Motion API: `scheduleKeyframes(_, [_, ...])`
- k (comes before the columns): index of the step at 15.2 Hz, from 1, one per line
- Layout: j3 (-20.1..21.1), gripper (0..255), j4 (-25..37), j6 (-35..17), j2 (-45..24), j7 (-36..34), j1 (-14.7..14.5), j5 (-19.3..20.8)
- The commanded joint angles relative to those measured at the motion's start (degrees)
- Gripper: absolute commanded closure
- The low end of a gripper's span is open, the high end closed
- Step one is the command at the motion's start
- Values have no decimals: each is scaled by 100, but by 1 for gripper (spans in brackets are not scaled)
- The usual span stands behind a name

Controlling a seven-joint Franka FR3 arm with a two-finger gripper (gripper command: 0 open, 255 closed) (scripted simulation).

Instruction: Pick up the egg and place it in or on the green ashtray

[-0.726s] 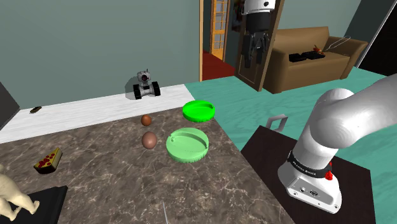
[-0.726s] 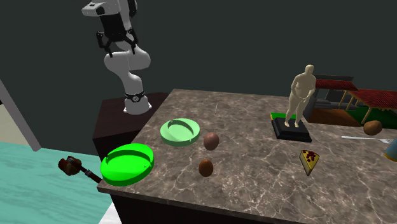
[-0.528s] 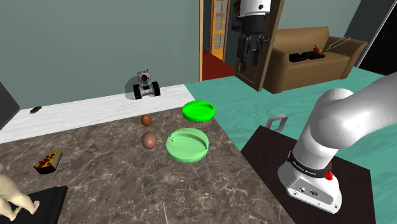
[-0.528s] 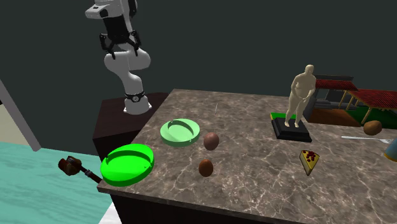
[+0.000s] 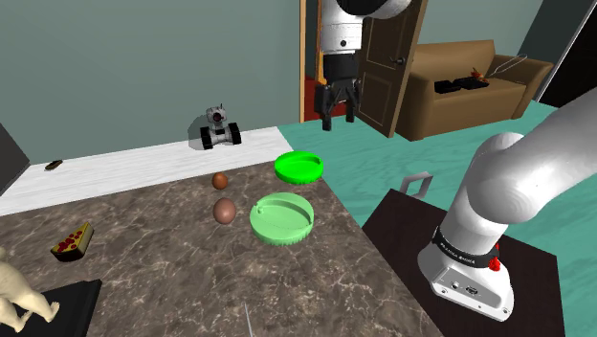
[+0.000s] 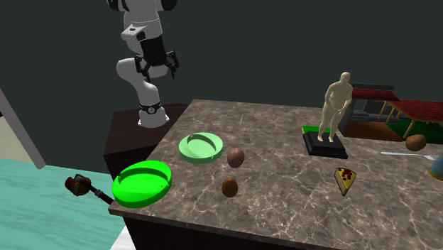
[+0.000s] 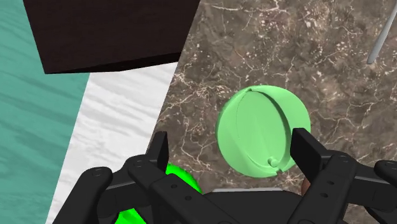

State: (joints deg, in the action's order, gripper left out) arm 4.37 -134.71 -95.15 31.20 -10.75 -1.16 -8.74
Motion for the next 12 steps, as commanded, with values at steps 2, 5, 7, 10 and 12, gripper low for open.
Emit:
scheduleKeyframes(2, [228,0,109,-416,-507,-356,-53,-144])
scheduleKeyframes(5, [440,0,289,-807,-1065,-706,-104,-239])
scheduleKeyframes(7, [569,0,448,-1051,-1458,-939,-135,-274])
scheduleKeyframes(10, [739,0,745,-1383,-2074,-1292,-183,-282])
scheduleKeyframes(12, [833,0,980,-1580,-2499,-1530,-220,-257])
